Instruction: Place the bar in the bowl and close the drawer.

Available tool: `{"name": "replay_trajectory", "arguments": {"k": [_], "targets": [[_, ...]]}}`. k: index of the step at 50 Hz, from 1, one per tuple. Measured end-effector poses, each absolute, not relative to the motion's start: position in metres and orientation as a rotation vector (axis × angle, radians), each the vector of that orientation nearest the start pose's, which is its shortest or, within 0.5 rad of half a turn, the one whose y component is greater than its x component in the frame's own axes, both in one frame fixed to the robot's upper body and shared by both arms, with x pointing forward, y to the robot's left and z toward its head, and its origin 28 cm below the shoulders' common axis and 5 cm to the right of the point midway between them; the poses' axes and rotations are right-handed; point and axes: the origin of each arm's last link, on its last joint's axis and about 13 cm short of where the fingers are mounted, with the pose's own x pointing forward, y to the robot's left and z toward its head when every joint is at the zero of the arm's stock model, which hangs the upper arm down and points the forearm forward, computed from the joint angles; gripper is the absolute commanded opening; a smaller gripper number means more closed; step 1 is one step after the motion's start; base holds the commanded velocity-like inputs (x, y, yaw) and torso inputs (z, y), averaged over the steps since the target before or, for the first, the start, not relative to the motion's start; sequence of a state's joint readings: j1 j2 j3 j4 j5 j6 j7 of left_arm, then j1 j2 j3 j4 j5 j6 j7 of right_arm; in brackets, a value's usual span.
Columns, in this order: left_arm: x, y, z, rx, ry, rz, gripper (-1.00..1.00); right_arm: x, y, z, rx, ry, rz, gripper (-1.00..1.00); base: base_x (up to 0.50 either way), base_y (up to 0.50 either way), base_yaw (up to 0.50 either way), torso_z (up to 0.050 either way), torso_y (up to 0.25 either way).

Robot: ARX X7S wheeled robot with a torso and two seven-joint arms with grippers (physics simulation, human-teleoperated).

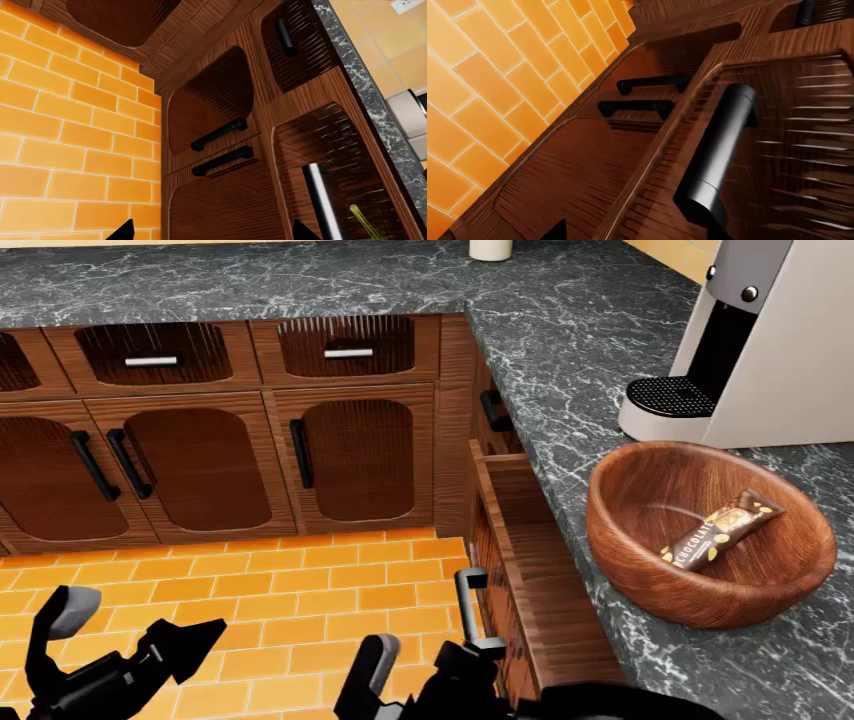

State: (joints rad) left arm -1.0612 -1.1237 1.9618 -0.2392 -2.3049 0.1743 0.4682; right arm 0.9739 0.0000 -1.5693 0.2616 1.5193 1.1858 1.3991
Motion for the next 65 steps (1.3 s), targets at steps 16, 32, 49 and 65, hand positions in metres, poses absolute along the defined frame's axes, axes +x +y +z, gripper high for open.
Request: {"name": "replay_trajectory", "arguments": {"k": [16,32,49,65], "targets": [[0.215,0.385,0.058,-0.753,0.599,-0.289,1.00,0.204,0.031,0.040,-1.231,0.797,0.194,1.00,0.00,0.00,0.00,0.000,0.000],[0.216,0.385,0.055,-0.756,0.607,-0.291,1.00,0.211,0.021,0.028,-1.272,0.848,0.122,1.00,0.00,0.00,0.00,0.000,0.000],[0.216,0.386,0.052,-0.760,0.609,-0.292,1.00,0.216,0.012,0.020,-1.317,0.885,0.078,1.00,0.00,0.00,0.00,0.000,0.000],[0.217,0.385,0.051,-0.761,0.612,-0.292,1.00,0.229,0.003,0.018,-1.295,0.950,0.039,1.00,0.00,0.00,0.00,0.000,0.000]]}}
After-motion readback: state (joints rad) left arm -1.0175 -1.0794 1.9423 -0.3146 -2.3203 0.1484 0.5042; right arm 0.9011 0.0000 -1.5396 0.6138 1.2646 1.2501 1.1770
